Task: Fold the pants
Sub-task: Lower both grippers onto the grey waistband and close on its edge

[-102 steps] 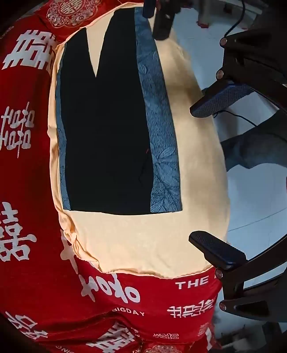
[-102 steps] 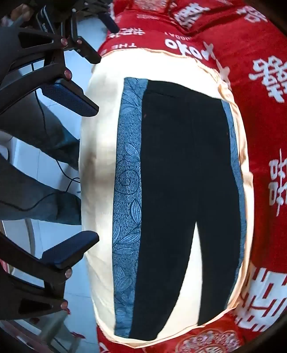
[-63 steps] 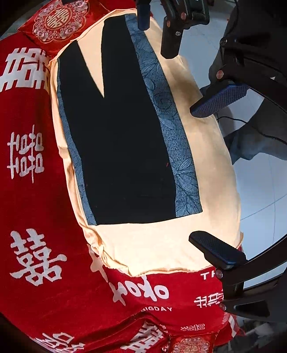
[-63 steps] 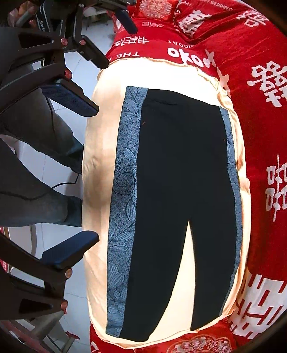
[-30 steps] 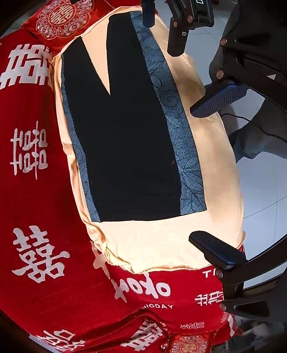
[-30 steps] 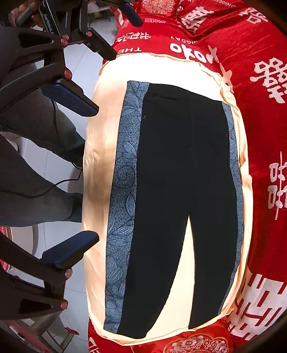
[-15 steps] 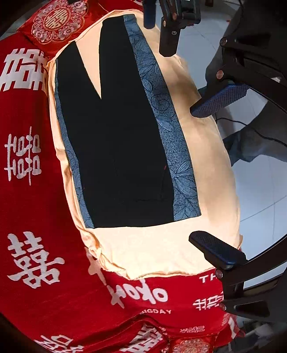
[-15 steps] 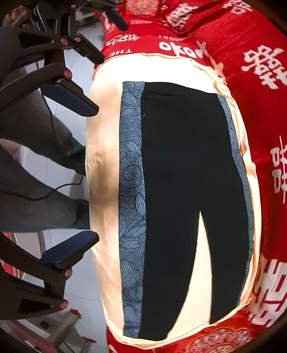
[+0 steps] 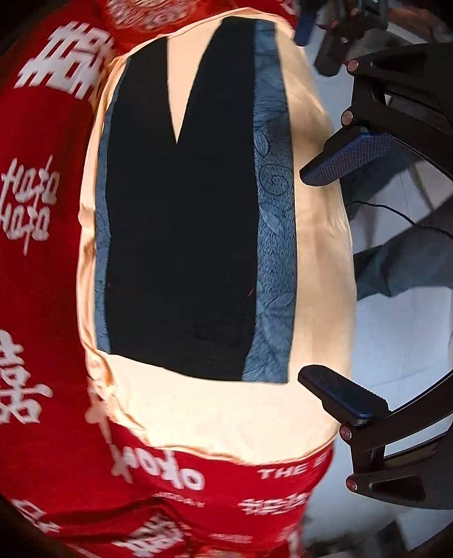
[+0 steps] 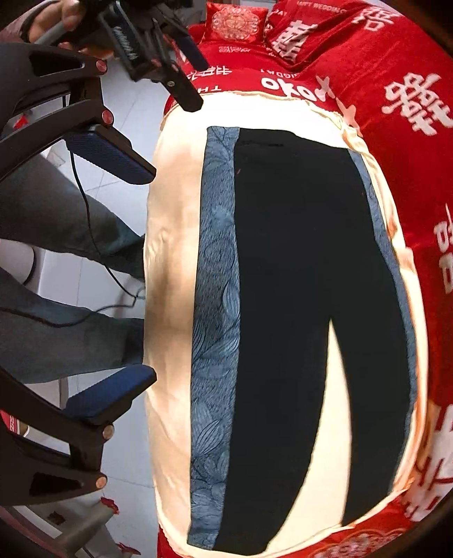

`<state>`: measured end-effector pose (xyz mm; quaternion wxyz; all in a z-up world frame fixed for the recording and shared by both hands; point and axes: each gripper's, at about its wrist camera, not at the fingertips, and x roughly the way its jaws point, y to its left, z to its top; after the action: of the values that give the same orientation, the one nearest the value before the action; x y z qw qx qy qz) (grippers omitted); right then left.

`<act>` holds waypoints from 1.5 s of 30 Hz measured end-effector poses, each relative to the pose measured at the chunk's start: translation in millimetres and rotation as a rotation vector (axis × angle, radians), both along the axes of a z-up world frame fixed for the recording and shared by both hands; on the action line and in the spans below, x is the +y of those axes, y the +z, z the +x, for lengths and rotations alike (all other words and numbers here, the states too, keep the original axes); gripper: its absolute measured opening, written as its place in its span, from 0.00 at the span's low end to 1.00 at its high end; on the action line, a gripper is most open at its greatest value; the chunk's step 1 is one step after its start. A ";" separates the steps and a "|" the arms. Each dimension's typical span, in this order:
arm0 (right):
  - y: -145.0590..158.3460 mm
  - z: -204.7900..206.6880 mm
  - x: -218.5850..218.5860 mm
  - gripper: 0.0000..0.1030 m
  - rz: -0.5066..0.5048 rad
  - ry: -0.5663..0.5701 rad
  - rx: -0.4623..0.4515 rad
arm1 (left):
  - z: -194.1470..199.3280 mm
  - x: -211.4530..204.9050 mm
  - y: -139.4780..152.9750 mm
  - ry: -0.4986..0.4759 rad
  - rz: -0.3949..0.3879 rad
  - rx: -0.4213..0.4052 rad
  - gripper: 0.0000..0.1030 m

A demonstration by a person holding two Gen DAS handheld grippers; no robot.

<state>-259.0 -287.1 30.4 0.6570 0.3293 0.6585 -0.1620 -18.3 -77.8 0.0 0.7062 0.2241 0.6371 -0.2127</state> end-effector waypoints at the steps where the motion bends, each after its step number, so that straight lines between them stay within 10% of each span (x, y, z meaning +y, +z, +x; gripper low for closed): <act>1: -4.4 -6.7 -6.8 1.00 0.018 -0.013 -0.005 | -0.5 0.0 -2.4 0.014 -0.002 0.004 1.00; 16: -108.0 -14.6 -1.0 0.91 0.421 -0.294 -0.276 | 25.6 46.9 -84.6 0.178 -0.116 0.093 1.00; 27: -202.7 11.8 41.8 0.79 0.513 -0.314 -0.382 | 31.4 71.4 -151.0 0.232 -0.271 0.186 1.00; 45: -132.0 35.9 8.3 0.79 0.547 -0.377 -0.649 | 57.8 60.5 -167.9 0.451 -0.553 0.342 1.00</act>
<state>-223.1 -278.8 -101.6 0.6772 0.6382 0.3660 0.0127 39.5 -17.3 -167.9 0.6525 -0.1589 0.6976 -0.2499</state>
